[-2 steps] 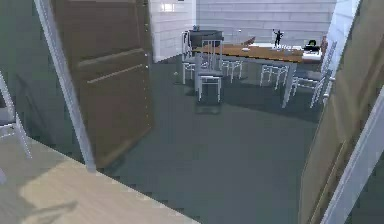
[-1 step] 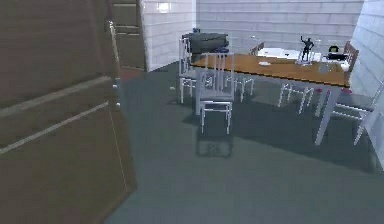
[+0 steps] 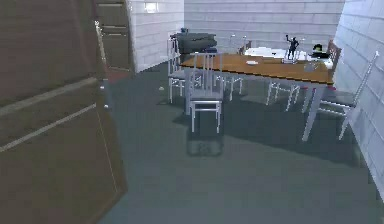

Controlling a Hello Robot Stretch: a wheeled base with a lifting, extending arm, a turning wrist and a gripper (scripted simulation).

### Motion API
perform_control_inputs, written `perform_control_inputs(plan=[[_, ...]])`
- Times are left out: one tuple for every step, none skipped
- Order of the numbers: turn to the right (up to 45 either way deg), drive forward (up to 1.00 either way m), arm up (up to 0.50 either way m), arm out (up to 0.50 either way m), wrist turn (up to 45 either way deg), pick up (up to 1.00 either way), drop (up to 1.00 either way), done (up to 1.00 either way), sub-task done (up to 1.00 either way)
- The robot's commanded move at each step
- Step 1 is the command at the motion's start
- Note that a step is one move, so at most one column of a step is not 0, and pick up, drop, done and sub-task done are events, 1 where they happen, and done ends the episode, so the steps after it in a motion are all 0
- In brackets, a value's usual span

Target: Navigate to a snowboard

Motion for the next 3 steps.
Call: perform_control_inputs(plan=[[0.0,1.0,0.0,0.0,0.0,0.0,0.0,0.0,0.0],[3.0,0.0,0.0,0.0,0.0,0.0,0.0,0.0,0.0],[0.0,0.4,0.0,0.0,0.0,0.0,0.0,0.0,0.0]])
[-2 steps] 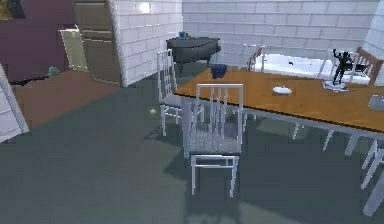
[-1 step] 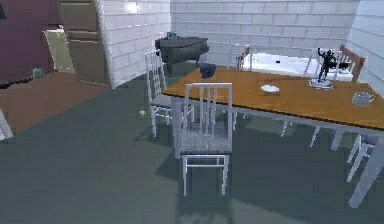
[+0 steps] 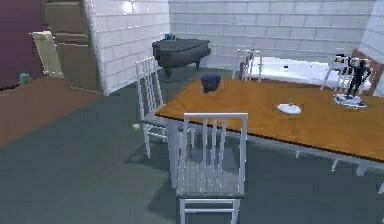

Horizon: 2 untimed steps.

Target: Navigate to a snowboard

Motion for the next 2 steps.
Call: perform_control_inputs(plan=[[-45.0,0.0,0.0,0.0,0.0,0.0,0.0,0.0,0.0],[0.0,0.45,0.0,0.0,0.0,0.0,0.0,0.0,0.0]])
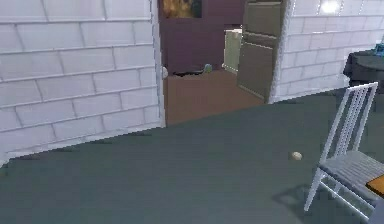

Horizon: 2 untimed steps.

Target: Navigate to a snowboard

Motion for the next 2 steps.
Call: perform_control_inputs(plan=[[-24.0,0.0,0.0,0.0,0.0,0.0,0.0,0.0,0.0],[0.0,0.3,0.0,0.0,0.0,0.0,0.0,0.0,0.0]])
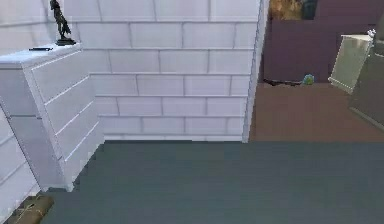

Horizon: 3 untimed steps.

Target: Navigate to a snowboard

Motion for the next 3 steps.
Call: perform_control_inputs(plan=[[30.0,0.0,0.0,0.0,0.0,0.0,0.0,0.0,0.0],[0.0,1.0,0.0,0.0,0.0,0.0,0.0,0.0,0.0],[0.0,1.0,0.0,0.0,0.0,0.0,0.0,0.0,0.0]])
